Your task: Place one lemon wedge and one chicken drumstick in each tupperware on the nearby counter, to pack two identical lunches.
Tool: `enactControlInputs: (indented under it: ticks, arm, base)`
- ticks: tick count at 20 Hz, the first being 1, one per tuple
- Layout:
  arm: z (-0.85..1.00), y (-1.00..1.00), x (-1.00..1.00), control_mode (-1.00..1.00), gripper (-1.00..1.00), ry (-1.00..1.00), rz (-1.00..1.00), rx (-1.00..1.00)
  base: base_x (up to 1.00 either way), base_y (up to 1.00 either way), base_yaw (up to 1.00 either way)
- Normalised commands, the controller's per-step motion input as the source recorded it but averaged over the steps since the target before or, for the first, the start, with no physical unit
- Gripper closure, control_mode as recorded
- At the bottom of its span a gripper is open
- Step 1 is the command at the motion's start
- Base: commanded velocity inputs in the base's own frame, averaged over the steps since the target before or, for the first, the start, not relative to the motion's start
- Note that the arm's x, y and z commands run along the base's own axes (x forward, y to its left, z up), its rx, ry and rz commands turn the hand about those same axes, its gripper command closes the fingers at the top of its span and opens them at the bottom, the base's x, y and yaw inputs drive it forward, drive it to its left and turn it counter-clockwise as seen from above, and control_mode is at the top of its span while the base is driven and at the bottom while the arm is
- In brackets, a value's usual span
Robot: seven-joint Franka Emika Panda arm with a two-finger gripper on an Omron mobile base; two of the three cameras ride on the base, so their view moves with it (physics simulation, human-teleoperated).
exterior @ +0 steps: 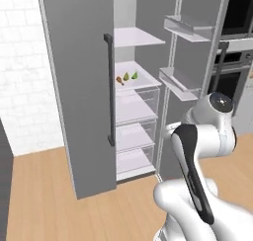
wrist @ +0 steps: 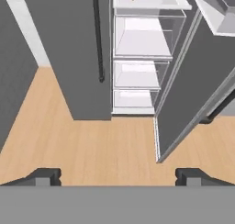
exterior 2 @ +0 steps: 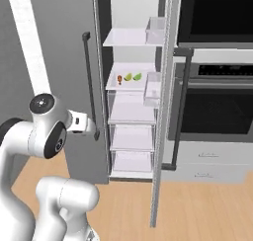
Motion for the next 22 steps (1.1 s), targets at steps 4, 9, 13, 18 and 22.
enactControlInputs:
  ticks: [4,9,13,18,22]
  arm:
    - [0.0,0.0,0.0,1.0,-1.0,0.0,0.0,0.0]
    - [0.0,0.0,0.0,1.0,-1.0,0.0,0.0,0.0]
    - [0.0,0.0,0.0,1.0,-1.0,0.0,0.0,0.0]
    - [0.0,0.0,0.0,1.0,-1.0,0.0,0.0,0.0]
    - [0.0,0.0,0.0,1.0,-1.0,0.0,0.0,0.0]
  base:
    - [0.94,-0.07,-0.13]
    - [0.84,-0.12,-0.07]
    - [0.74,-0.19,-0.04]
    - [0.4,-0.39,-0.02]
    - [0.48,-0.11,0.0]
